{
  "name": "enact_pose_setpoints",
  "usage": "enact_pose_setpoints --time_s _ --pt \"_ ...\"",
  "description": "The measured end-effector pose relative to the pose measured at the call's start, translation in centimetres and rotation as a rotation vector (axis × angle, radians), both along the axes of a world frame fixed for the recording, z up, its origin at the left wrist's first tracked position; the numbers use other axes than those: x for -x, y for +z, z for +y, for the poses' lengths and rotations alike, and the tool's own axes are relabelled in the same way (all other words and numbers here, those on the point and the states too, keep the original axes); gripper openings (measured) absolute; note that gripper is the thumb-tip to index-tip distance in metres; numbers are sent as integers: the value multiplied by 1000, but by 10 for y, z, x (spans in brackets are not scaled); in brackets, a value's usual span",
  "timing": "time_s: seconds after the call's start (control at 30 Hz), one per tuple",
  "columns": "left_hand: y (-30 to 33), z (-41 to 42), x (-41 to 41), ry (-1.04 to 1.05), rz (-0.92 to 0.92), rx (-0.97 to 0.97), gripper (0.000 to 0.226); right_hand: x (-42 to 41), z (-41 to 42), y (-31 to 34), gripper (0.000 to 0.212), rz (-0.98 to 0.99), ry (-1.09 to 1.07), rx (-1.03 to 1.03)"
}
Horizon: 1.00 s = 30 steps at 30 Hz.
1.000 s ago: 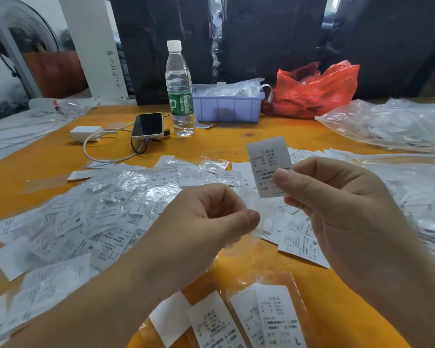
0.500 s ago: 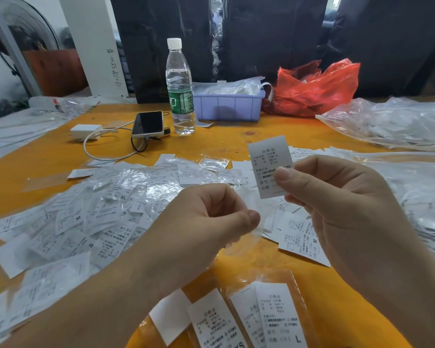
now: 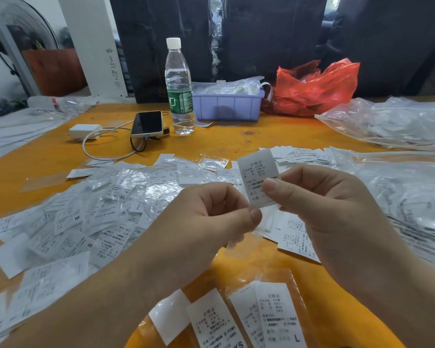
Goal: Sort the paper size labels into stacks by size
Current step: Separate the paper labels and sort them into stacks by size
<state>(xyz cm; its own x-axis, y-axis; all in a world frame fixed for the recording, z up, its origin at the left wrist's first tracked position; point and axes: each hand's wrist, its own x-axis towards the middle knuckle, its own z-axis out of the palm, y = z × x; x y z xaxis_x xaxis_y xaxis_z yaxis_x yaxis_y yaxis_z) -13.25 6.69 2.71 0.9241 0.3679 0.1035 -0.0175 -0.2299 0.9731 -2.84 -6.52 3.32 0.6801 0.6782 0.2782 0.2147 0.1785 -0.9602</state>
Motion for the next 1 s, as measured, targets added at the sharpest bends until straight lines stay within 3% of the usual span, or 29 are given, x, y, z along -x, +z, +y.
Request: enact_pose_setpoints --time_s 0.43,0.63,1.0 --pt "1 3 2 -17 -23 -1 11 -4 3 -1 23 219 64 9" --pt "-2 1 2 -69 27 -61 12 -10 1 1 15 162 -10 15" --pt "-1 5 0 -55 -46 136 15 -8 0 0 6 133 55 6"
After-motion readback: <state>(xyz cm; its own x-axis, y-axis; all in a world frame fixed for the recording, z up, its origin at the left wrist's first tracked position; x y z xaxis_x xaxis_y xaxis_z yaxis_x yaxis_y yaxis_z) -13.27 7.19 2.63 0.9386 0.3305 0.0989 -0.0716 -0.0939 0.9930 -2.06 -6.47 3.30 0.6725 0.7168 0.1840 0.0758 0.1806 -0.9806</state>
